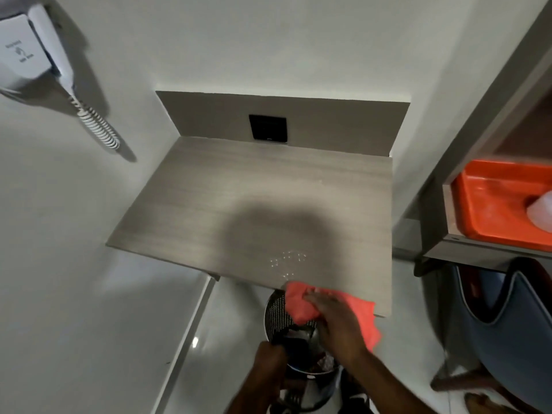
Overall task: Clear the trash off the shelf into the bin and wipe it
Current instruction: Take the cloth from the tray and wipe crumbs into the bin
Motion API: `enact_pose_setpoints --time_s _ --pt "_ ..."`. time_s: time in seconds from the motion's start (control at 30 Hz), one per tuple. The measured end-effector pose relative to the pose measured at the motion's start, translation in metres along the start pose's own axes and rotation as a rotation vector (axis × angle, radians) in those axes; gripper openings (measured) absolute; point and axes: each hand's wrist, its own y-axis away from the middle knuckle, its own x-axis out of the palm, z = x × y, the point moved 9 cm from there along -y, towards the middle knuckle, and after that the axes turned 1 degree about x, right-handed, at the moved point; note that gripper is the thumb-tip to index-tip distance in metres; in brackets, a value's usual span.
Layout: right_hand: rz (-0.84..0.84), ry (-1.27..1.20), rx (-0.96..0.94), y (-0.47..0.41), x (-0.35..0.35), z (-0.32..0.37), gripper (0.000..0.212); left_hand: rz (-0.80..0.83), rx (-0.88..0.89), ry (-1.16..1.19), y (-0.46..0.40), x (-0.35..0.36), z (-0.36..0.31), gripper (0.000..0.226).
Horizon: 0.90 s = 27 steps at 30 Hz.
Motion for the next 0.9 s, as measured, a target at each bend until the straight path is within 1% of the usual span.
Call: enact_pose_setpoints --time_s 0.03,0.1,0.13,0.2,0.27,0.33,0.37,0.43,0.47,0.53,0.57,0.63,0.77,0.9 --pt "0.032 -0.067 0.018 0.013 0.008 0.005 0.058 -0.019 0.036 -0.026 0.0 -0.003 0.0 0.018" --pt "0.122 -0.185 0.116 0.031 0.023 0.003 0.056 -0.09 0.113 -0.12 0.001 -0.012 -0.001 0.018" --pt "0.148 -0.208 0.148 0.037 0.025 0.004 0.056 -0.118 0.147 -0.191 0.003 -0.016 -0.003 0.022" --pt "0.092 -0.27 0.162 0.04 0.015 0.012 0.059 -0.161 0.206 -0.289 0.004 -0.023 -0.009 0.03" --pt "-0.016 -0.381 0.164 0.031 -0.012 0.018 0.062 -0.168 0.191 -0.319 -0.001 -0.032 -0.011 0.036" --pt "-0.145 -0.441 0.172 0.006 -0.049 0.01 0.052 -0.146 0.138 -0.277 -0.007 -0.039 -0.012 0.044" --pt "-0.221 -0.379 0.182 -0.012 -0.069 0.002 0.047 -0.135 0.116 -0.236 -0.01 -0.043 -0.012 0.045" --pt "-0.328 -0.124 0.181 -0.049 -0.099 -0.013 0.045 -0.075 0.073 -0.121 -0.013 -0.045 -0.01 0.04" --pt "-0.31 -0.048 0.205 -0.066 -0.099 -0.023 0.047 -0.047 0.059 -0.075 -0.013 -0.044 -0.01 0.037" --pt "-0.15 0.094 0.302 -0.088 -0.068 -0.041 0.051 -0.024 0.056 -0.041 -0.015 -0.047 -0.011 0.037" --pt "-0.097 0.187 0.331 -0.094 -0.052 -0.046 0.054 -0.023 0.06 -0.034 -0.017 -0.05 -0.012 0.035" --pt "-0.102 0.299 0.356 -0.103 -0.038 -0.049 0.057 -0.021 0.072 -0.019 -0.019 -0.055 -0.015 0.031" --pt "-0.155 0.346 0.343 -0.123 -0.032 -0.044 0.059 0.028 0.057 -0.001 -0.025 -0.064 -0.02 0.031" --pt "-0.109 0.247 0.298 -0.131 -0.016 -0.029 0.061 0.055 0.071 -0.021 -0.031 -0.072 -0.026 0.035"
